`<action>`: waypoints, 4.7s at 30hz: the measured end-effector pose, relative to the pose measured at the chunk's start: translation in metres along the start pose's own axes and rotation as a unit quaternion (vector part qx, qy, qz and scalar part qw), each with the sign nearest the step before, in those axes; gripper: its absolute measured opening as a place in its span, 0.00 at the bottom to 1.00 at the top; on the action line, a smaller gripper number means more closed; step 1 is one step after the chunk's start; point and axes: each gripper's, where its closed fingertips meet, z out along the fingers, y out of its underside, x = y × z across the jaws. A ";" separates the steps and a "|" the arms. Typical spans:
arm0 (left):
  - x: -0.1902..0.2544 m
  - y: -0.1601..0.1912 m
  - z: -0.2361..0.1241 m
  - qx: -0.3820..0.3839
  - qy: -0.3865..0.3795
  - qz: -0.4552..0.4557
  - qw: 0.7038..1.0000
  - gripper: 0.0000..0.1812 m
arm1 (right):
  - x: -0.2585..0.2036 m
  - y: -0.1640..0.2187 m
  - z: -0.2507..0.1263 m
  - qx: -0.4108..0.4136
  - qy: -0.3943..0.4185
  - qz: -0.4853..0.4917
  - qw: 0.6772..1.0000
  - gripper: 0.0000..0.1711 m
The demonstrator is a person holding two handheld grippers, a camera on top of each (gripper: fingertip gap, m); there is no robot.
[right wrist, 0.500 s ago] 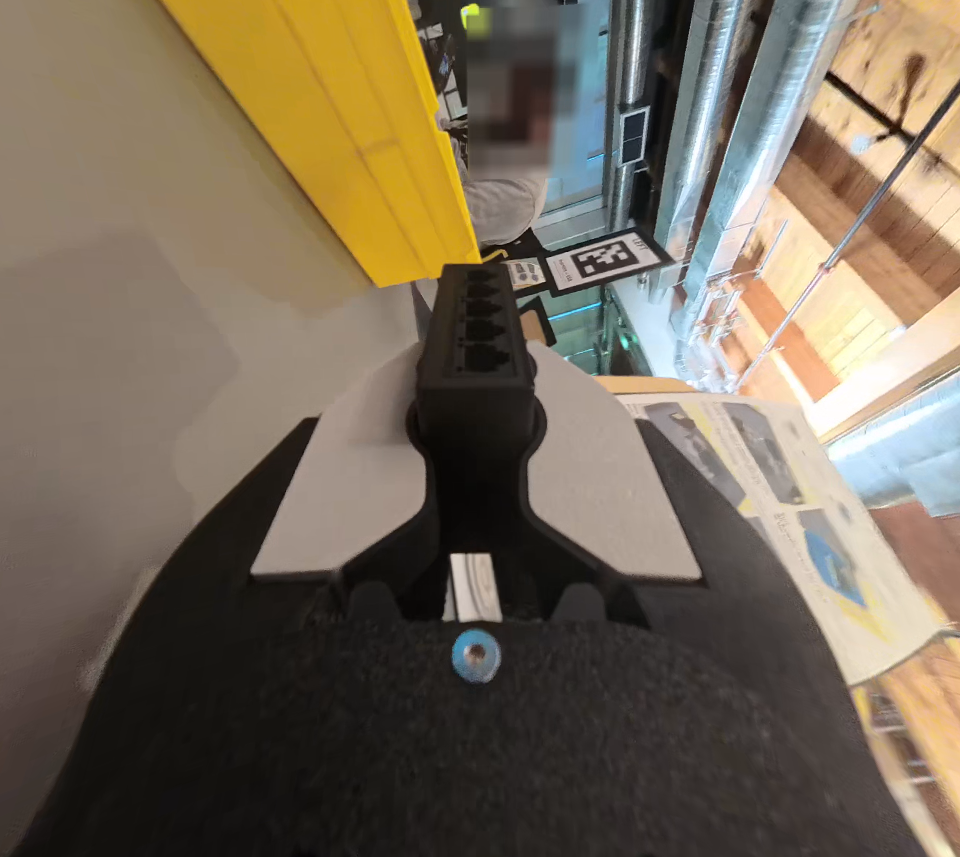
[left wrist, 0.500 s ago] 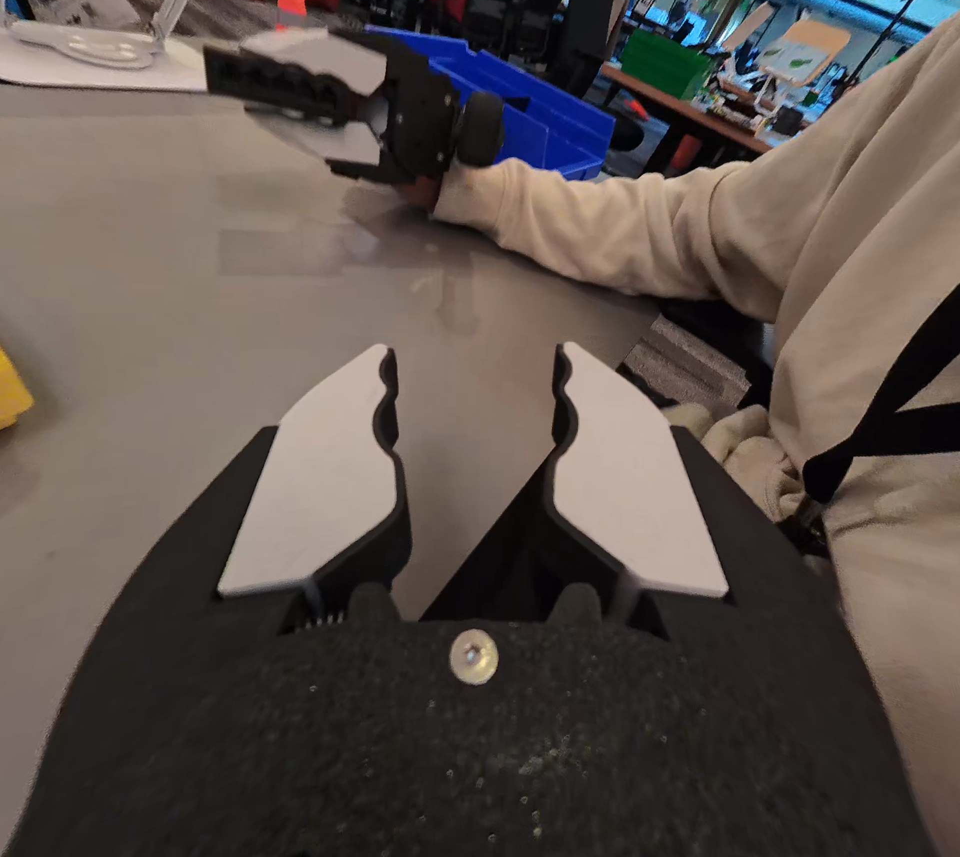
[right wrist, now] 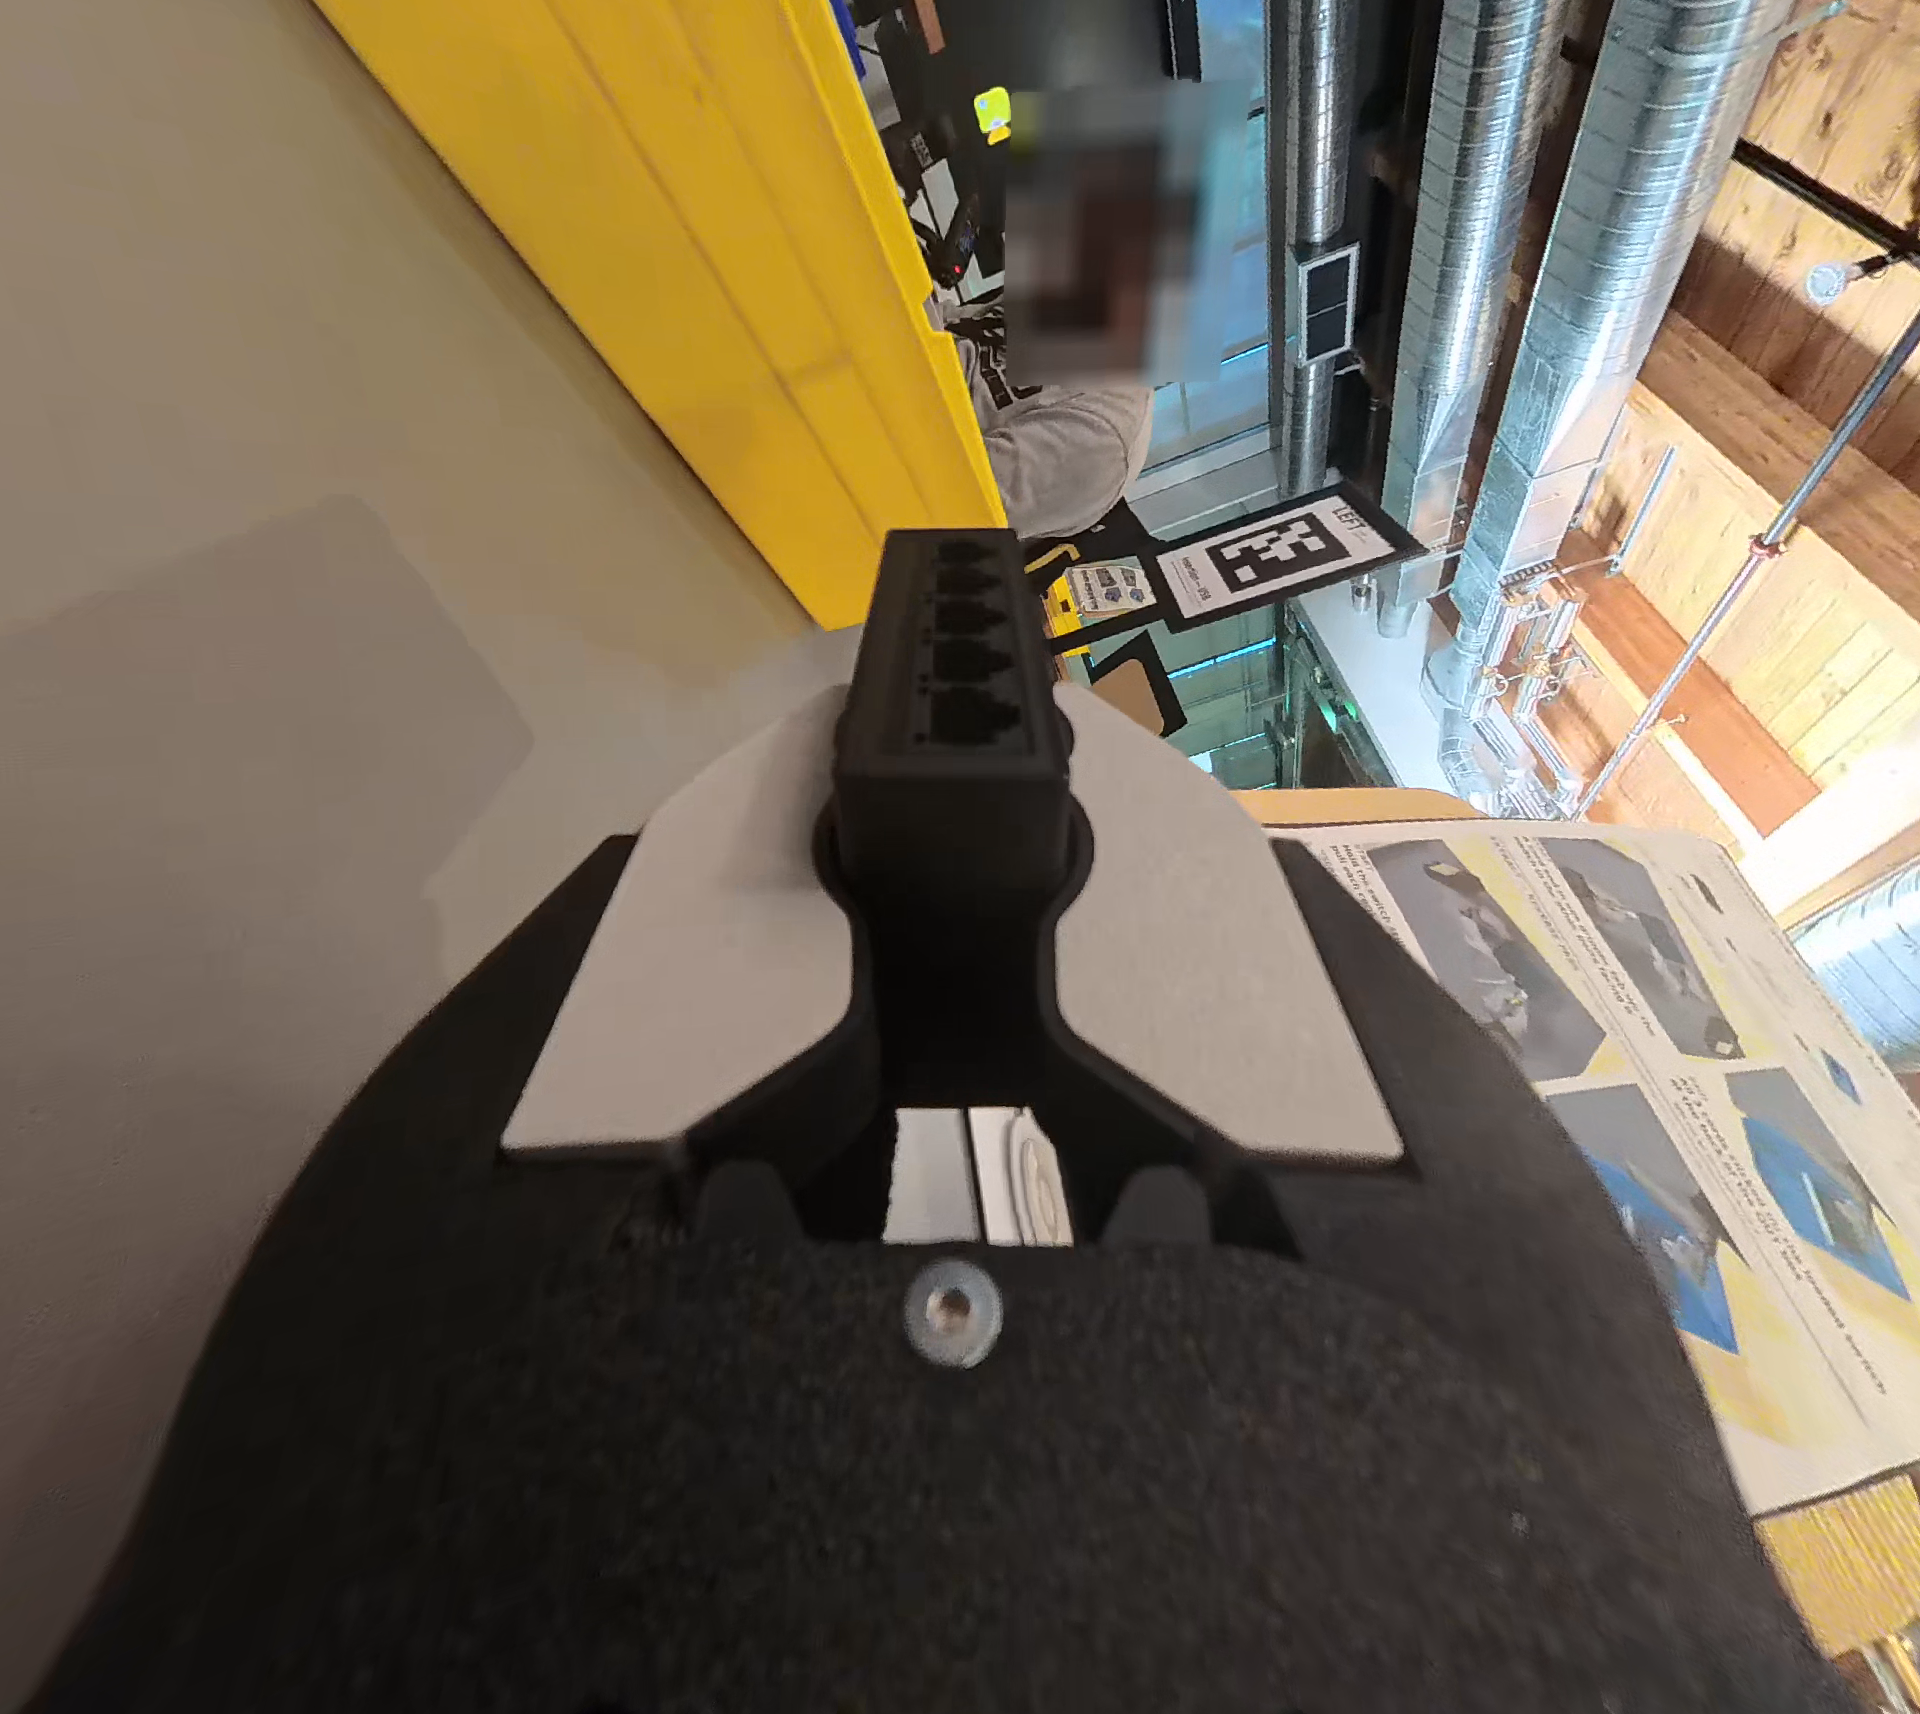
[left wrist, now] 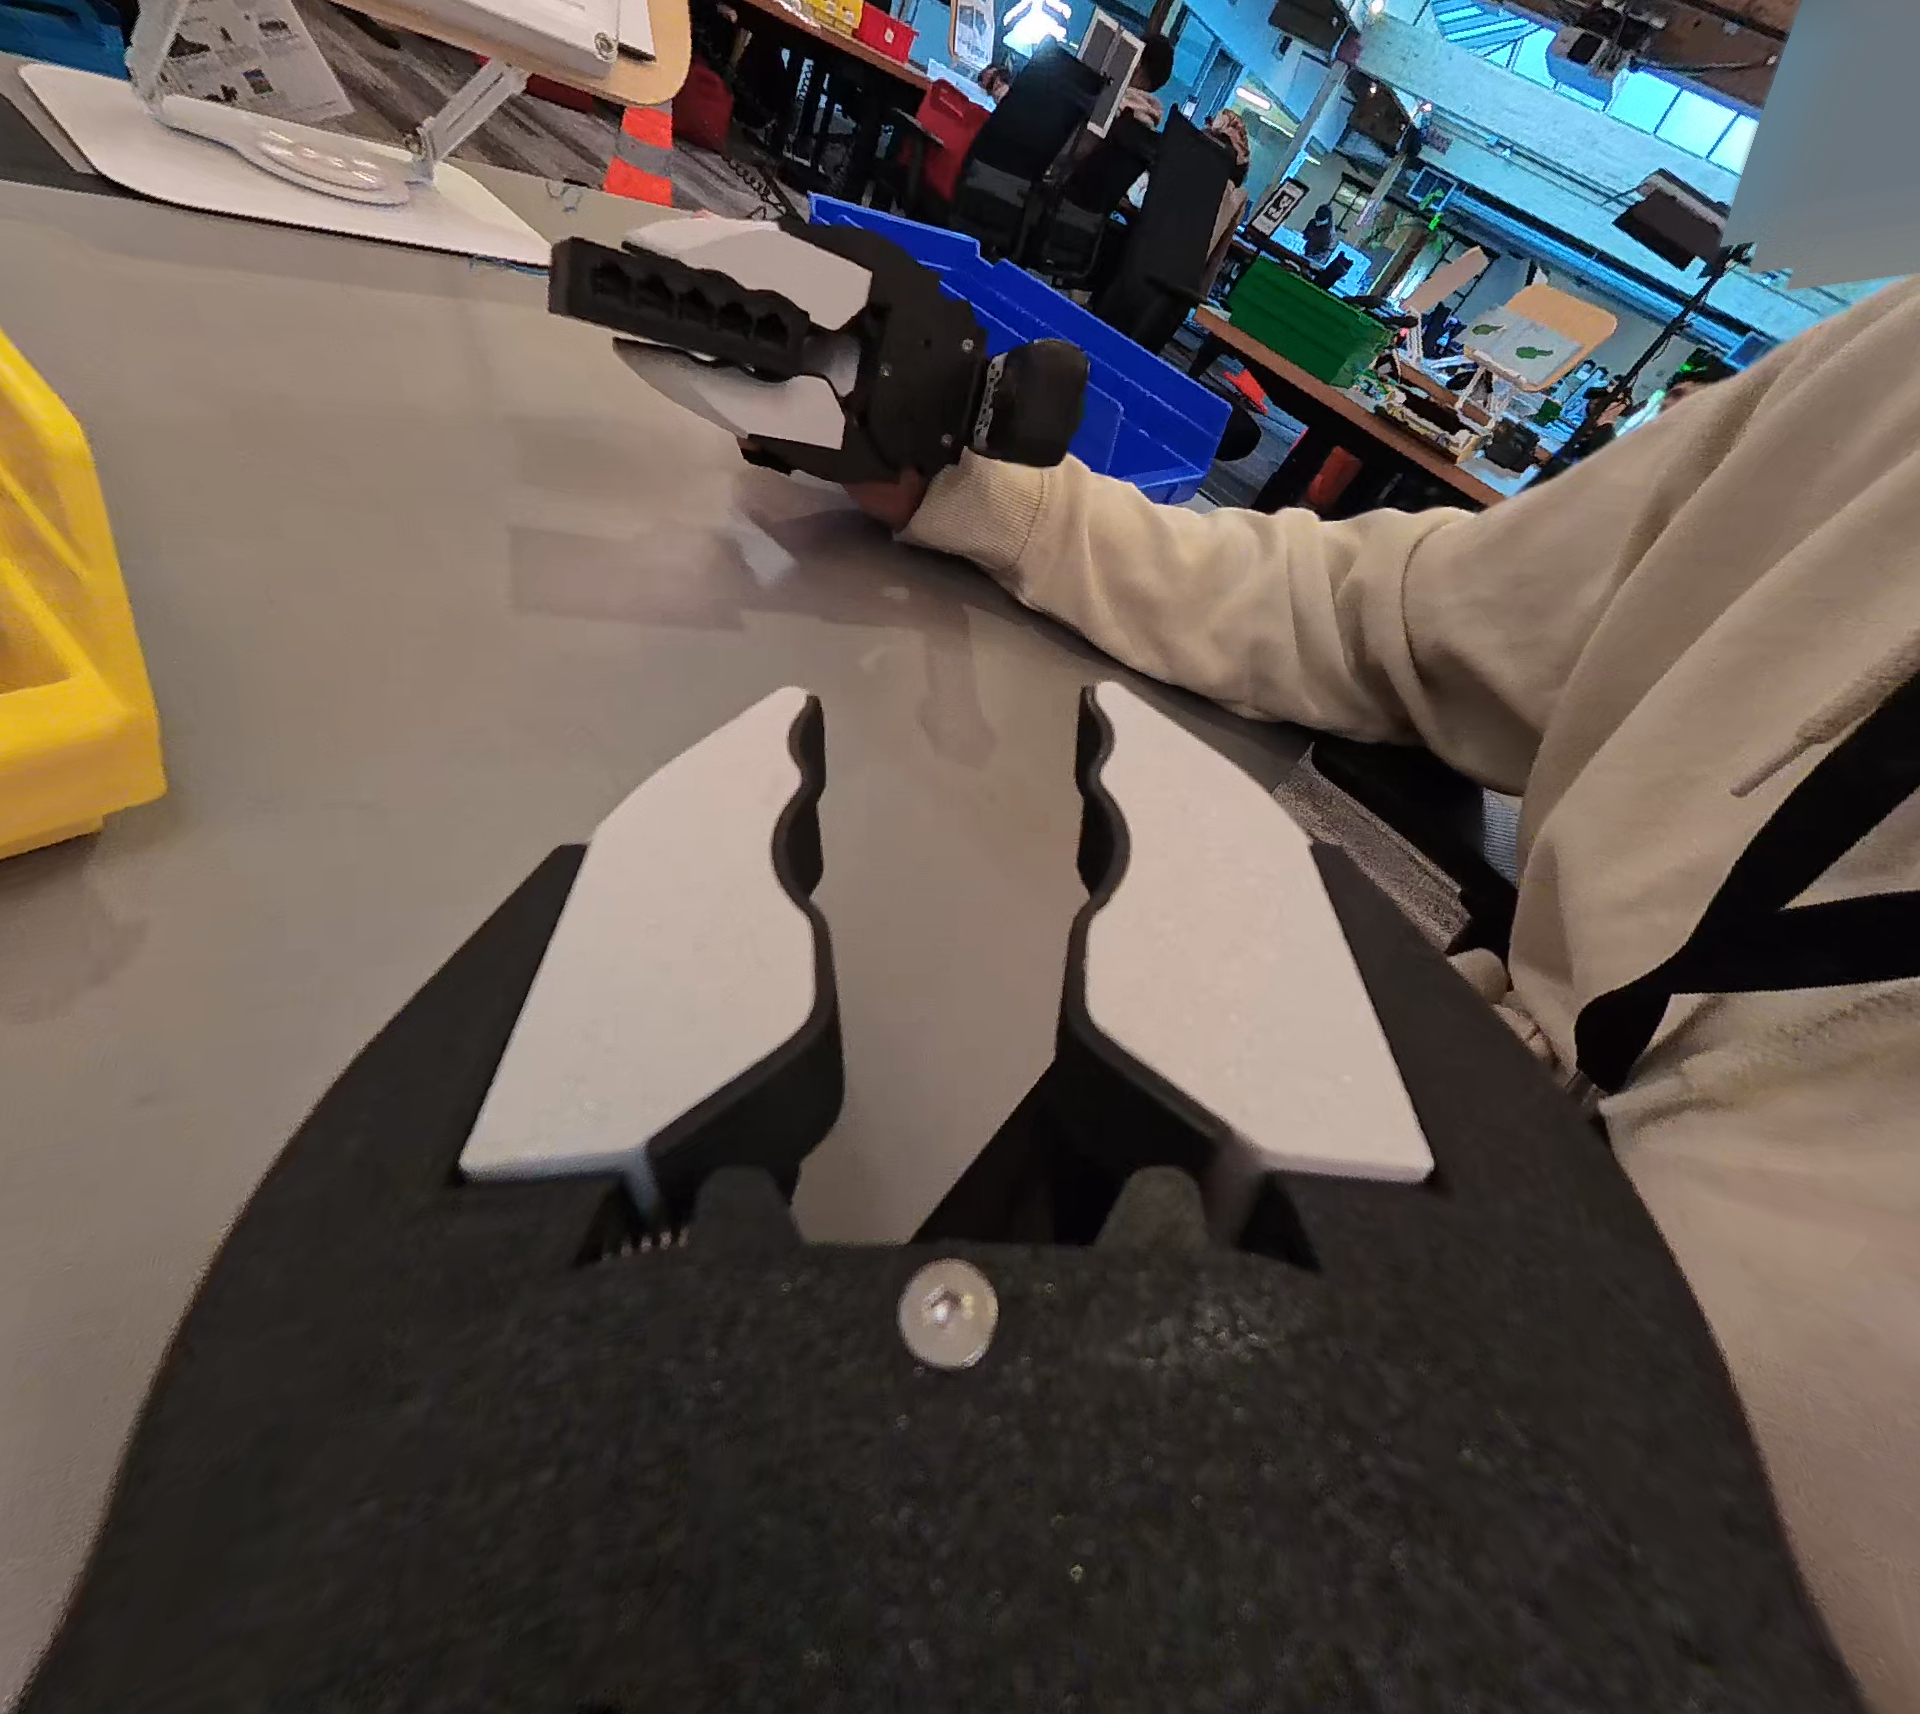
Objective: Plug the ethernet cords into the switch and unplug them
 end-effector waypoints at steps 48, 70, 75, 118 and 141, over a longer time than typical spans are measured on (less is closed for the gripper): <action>-0.202 -0.005 -0.069 -0.350 -0.351 0.441 0.748 0.06 | -0.016 0.003 0.004 -0.015 -0.035 0.008 0.999 0.18; -0.216 -0.243 -0.089 -0.197 -0.386 0.352 0.830 0.03 | -0.018 0.005 0.005 -0.021 -0.041 0.013 0.999 0.17; -0.193 -0.327 -0.090 -0.144 -0.408 0.390 0.813 0.03 | -0.018 0.005 0.004 -0.022 -0.041 0.013 0.999 0.17; -0.128 -0.453 -0.081 -0.211 -0.523 0.598 0.570 0.03 | -0.024 0.005 0.006 -0.023 -0.054 0.006 0.998 0.18; -0.273 -0.302 -0.228 -0.614 -0.454 0.585 0.275 0.03 | -0.029 0.006 0.007 -0.027 -0.064 -0.001 0.998 0.18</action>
